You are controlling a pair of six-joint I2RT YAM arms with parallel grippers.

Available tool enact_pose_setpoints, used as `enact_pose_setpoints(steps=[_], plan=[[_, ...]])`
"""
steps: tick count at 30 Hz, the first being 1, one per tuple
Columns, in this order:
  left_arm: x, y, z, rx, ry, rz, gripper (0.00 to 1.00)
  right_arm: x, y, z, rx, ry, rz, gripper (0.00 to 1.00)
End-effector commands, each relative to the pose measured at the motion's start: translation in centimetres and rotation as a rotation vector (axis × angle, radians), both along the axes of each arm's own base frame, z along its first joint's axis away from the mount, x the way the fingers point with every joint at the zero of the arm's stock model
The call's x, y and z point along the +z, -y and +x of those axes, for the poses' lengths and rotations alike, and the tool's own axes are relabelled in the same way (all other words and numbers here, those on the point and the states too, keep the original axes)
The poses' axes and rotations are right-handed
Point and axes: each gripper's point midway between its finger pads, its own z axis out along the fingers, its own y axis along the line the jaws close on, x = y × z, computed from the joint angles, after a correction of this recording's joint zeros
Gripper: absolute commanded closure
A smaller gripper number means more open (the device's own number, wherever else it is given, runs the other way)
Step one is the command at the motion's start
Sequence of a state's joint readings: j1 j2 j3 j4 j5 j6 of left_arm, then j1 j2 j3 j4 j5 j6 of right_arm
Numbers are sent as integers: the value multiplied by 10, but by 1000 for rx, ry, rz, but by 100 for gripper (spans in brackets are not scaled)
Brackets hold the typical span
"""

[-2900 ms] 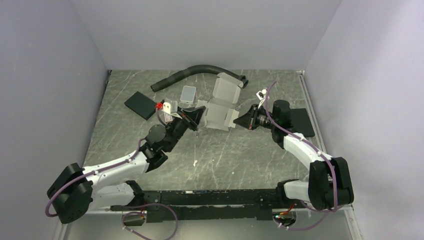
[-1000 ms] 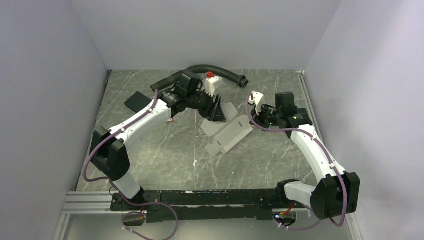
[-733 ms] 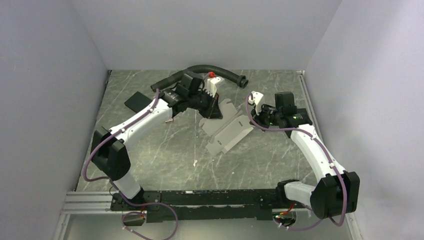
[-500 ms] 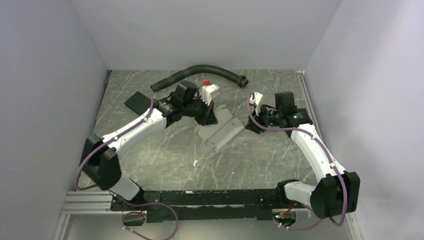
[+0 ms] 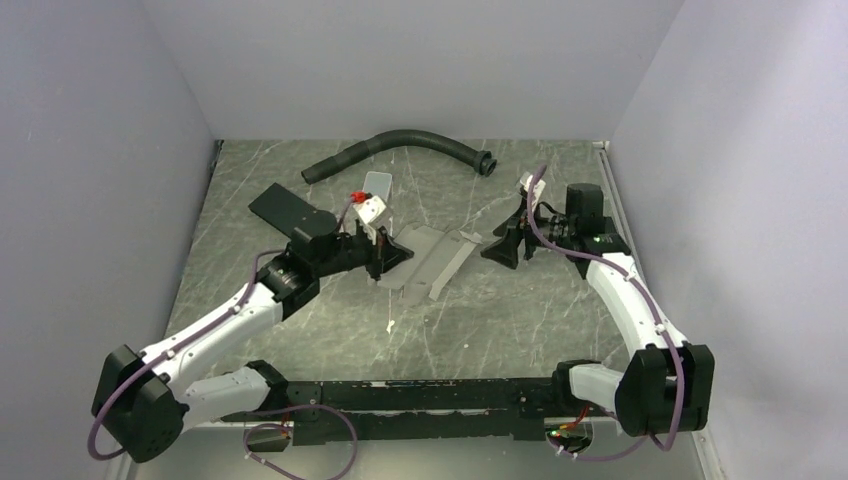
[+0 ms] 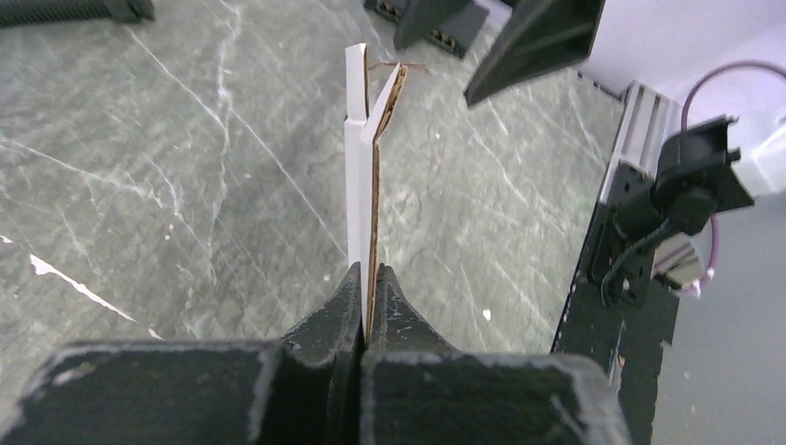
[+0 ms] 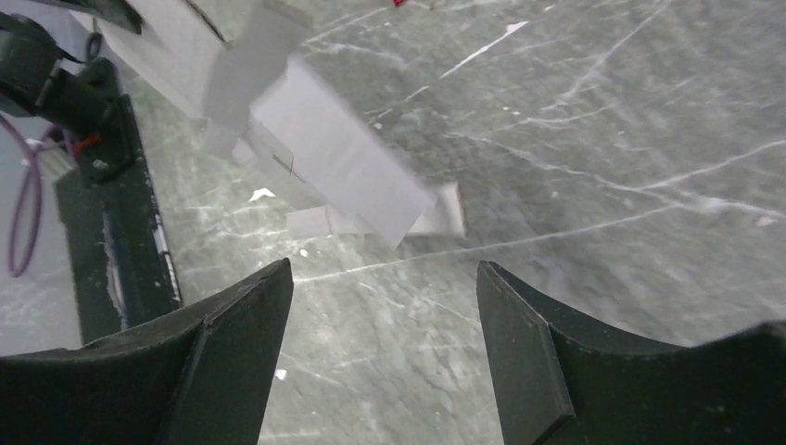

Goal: Fold the paper box
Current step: Pick up the paper box from the center of the board, then fold the paper box at the center of the board.

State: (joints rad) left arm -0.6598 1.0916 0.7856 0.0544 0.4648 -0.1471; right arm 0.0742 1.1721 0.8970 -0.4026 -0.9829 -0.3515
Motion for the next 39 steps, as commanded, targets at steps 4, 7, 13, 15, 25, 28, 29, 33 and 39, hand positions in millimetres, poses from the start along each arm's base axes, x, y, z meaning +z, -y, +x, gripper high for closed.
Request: enact_pose_setpoints(steps=[4, 7, 13, 15, 25, 28, 29, 33, 39], plan=[[54, -14, 4, 95, 70, -276, 100, 14, -23, 0, 67, -4, 255, 24], [59, -17, 0, 98, 65, -304, 100, 11, -24, 0, 59, -1, 271, 24], [59, -16, -5, 79, 38, -342, 100, 24, -25, -4, 108, 55, 276, 24], [54, -15, -6, 70, 23, -328, 100, 36, -25, -9, 180, 125, 229, 25], [40, -3, -13, -65, -33, -173, 100, 87, -14, -46, 427, 496, 13, 21], [40, 2, -16, -110, -46, -148, 100, 98, -23, -33, 480, 548, -70, 18], [40, 3, -16, -116, -49, -146, 100, 99, -29, -29, 506, 552, -83, 17], [41, 6, -17, -134, -60, -154, 100, 100, -38, -15, 522, 564, -107, 13], [39, 9, -15, -139, -75, -165, 100, 86, -53, -13, 563, 546, -137, 16]])
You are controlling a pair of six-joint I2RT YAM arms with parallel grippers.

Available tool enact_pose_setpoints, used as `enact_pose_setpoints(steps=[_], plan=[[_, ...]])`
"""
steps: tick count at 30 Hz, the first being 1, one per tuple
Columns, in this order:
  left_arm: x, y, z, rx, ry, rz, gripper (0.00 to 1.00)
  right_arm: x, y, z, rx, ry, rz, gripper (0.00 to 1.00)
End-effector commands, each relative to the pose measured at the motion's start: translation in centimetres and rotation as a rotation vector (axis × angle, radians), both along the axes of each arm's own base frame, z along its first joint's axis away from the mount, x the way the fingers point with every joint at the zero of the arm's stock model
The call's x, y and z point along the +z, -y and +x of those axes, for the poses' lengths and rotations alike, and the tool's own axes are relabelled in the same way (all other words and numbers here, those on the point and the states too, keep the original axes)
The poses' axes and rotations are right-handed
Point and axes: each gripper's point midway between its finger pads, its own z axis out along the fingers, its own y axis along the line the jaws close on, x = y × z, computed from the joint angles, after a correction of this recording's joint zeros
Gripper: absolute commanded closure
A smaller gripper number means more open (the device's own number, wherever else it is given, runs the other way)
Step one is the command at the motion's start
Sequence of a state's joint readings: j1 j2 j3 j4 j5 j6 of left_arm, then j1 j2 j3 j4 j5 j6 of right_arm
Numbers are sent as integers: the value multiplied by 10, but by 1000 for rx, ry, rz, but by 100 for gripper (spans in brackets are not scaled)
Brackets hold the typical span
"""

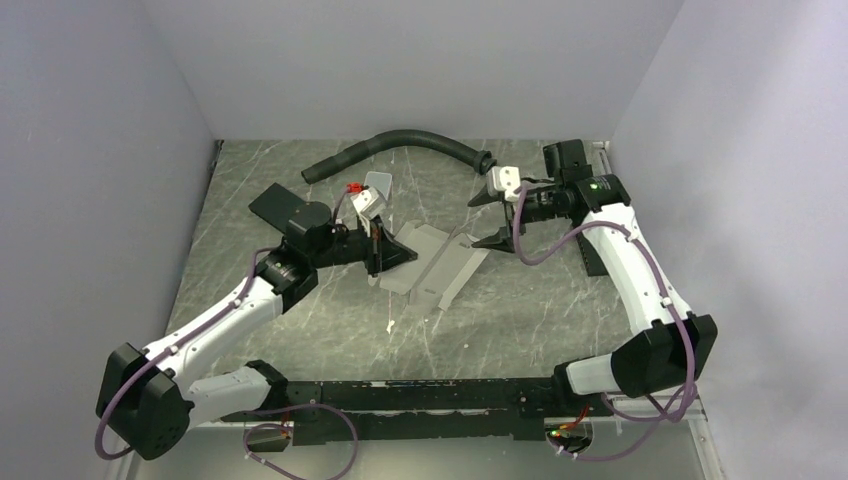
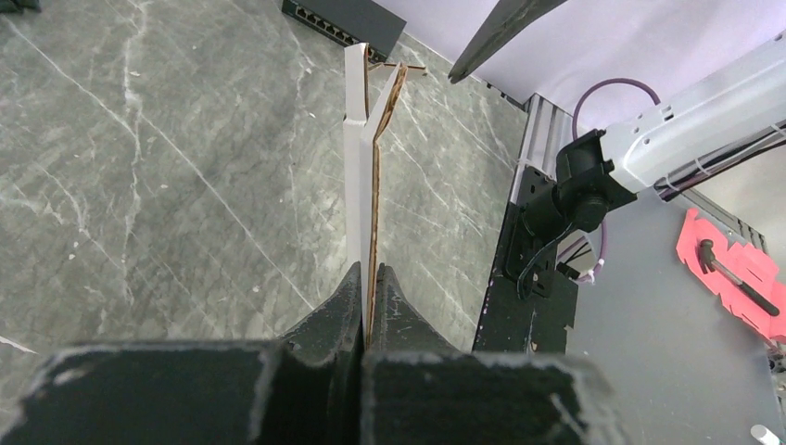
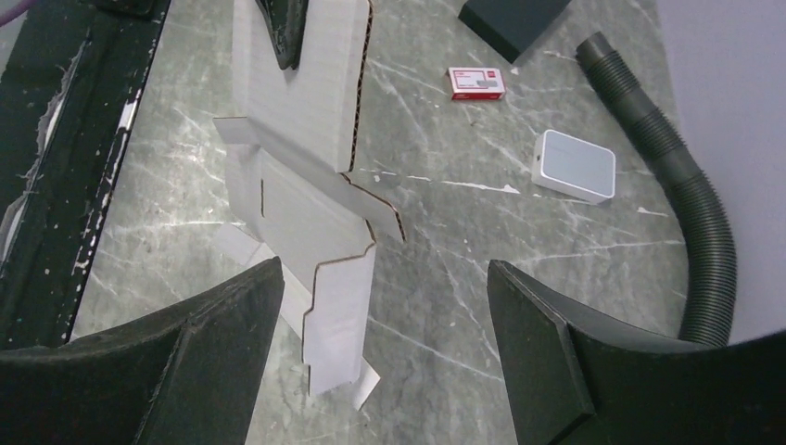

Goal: Fold the paper box
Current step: Fold the paper box at the center of the board.

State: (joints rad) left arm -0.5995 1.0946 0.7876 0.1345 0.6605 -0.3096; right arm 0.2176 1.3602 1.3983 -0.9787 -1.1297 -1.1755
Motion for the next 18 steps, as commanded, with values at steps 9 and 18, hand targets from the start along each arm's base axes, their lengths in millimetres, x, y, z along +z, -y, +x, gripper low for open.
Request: enact_pose_setpoints(steps=[9, 18], plan=[[13, 6, 3, -22, 19, -39, 100, -9, -24, -9, 80, 43, -53, 22], [12, 6, 5, -6, 16, -44, 100, -21, -26, -6, 58, 27, -83, 29]])
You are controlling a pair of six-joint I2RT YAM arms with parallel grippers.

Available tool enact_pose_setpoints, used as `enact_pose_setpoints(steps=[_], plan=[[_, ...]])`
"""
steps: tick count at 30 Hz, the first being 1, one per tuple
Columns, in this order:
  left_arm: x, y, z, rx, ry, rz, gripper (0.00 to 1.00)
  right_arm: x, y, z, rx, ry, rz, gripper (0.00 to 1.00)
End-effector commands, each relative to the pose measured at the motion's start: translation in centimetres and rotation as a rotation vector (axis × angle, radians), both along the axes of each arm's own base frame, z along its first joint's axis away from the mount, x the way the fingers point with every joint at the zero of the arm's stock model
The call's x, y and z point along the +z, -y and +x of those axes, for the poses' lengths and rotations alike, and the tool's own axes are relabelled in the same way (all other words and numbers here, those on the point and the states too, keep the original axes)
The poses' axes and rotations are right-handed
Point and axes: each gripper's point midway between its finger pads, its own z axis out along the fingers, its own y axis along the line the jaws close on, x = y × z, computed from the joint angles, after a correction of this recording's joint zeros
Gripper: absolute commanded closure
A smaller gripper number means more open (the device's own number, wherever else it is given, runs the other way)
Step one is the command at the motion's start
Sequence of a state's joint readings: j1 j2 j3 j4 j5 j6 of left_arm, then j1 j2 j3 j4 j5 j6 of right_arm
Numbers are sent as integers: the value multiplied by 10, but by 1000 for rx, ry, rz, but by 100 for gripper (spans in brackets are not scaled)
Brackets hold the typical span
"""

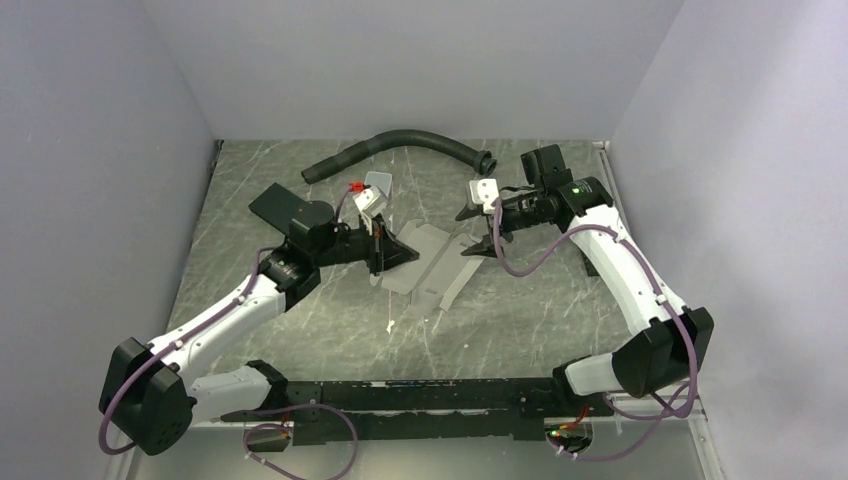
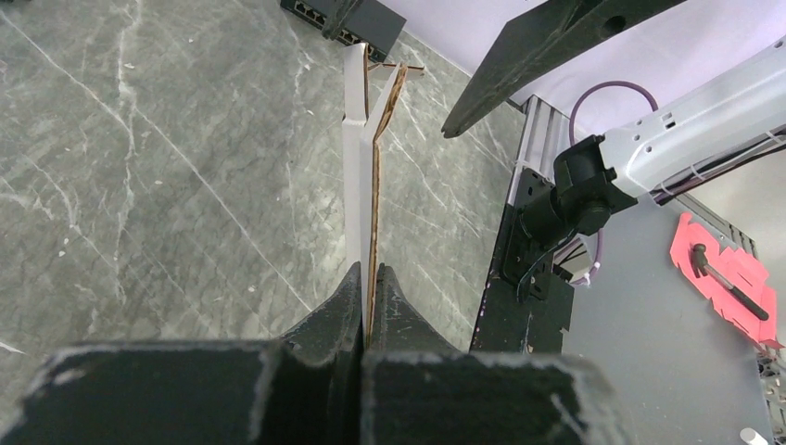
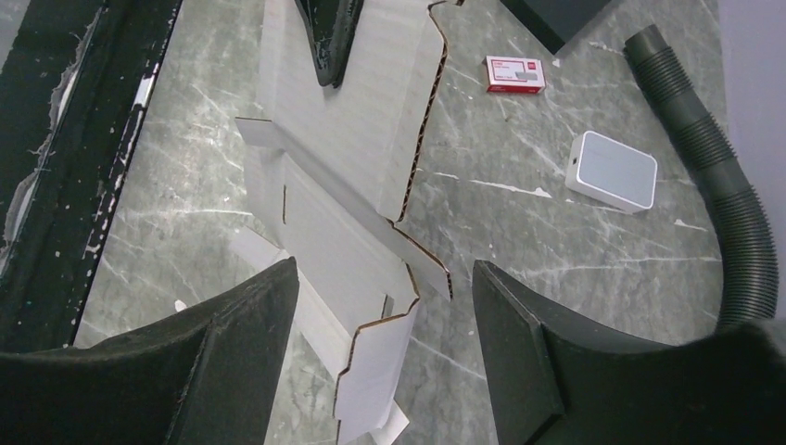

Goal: Fold the paper box
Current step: Fold the paper box at the center of the board.

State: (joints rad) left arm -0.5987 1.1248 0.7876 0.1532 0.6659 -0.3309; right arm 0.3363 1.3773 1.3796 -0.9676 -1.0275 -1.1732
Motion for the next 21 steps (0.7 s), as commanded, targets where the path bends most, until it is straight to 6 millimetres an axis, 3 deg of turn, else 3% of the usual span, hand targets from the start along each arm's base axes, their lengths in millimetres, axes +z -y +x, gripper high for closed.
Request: enact_pose_setpoints(steps=[1, 10, 21], plan=[[18, 2, 2, -4, 45, -46, 100, 1, -4, 6, 3, 31, 3, 30], [12, 1, 12, 54, 10, -41, 100, 1, -5, -2, 16, 39, 5, 43], [7, 0, 28, 157, -63, -63, 100, -4, -9, 2, -28, 39, -6, 65]])
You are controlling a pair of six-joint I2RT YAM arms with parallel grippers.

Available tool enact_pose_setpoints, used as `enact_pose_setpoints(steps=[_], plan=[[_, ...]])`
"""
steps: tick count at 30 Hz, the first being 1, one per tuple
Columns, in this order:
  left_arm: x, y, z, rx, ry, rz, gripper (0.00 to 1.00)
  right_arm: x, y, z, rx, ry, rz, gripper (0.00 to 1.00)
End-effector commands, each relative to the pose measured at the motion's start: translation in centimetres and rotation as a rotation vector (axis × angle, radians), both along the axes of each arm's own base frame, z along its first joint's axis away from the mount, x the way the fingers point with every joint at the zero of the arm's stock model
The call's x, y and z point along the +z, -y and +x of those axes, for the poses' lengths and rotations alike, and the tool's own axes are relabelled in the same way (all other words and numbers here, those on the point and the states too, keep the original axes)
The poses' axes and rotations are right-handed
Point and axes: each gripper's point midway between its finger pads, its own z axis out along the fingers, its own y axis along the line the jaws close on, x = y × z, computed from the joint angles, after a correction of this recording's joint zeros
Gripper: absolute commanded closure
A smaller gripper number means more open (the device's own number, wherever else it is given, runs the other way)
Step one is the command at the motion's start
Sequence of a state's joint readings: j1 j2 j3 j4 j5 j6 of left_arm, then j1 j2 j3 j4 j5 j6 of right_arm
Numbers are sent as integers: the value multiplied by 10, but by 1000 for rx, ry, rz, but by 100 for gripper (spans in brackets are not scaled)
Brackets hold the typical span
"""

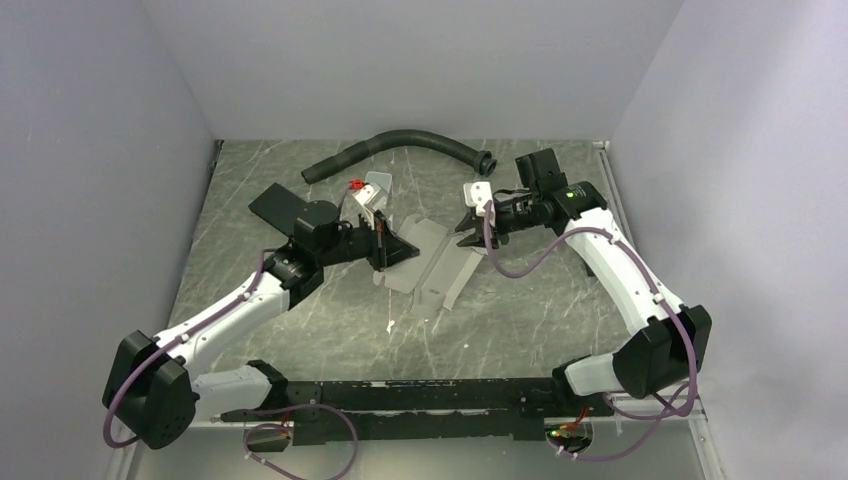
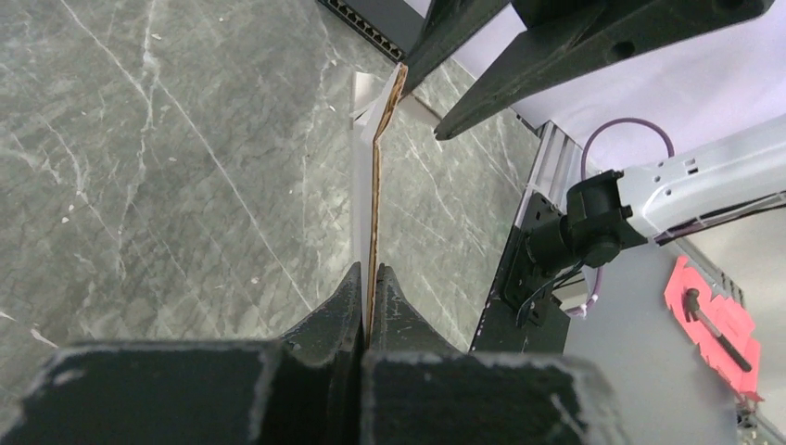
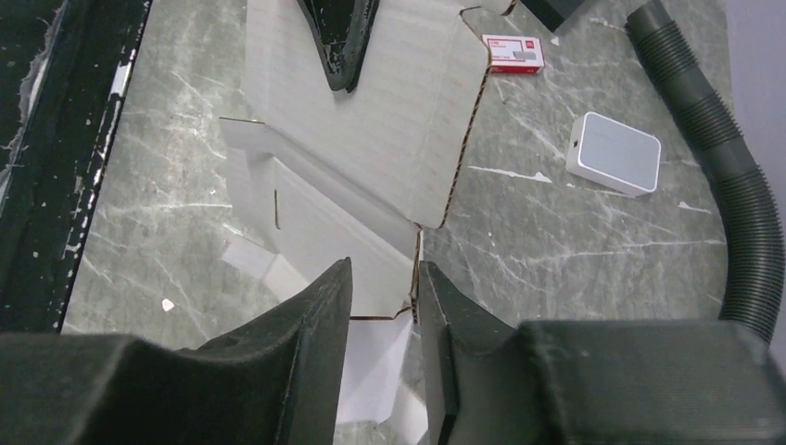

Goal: Fold the paper box
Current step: Fold the paper box at the center of the board.

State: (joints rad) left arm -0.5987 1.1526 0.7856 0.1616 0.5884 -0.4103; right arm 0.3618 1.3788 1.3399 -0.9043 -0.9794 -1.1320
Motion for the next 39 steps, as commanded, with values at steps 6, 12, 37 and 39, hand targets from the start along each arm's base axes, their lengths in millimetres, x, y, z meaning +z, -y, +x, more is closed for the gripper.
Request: enact_pose_setpoints(steps=[6, 12, 37, 39], plan=[[18, -1, 19, 111, -10, -91, 100, 3, -9, 9, -75, 51, 5, 73], [20, 1, 21, 126, -38, -116, 100, -2, -17, 21, -156, 26, -9, 83], [-1, -10, 37, 255, -100, -76, 100, -9, -39, 34, -371, -147, -112, 87], [-3, -10, 37, 257, -103, -71, 100, -11, -36, 38, -399, -146, -124, 82]])
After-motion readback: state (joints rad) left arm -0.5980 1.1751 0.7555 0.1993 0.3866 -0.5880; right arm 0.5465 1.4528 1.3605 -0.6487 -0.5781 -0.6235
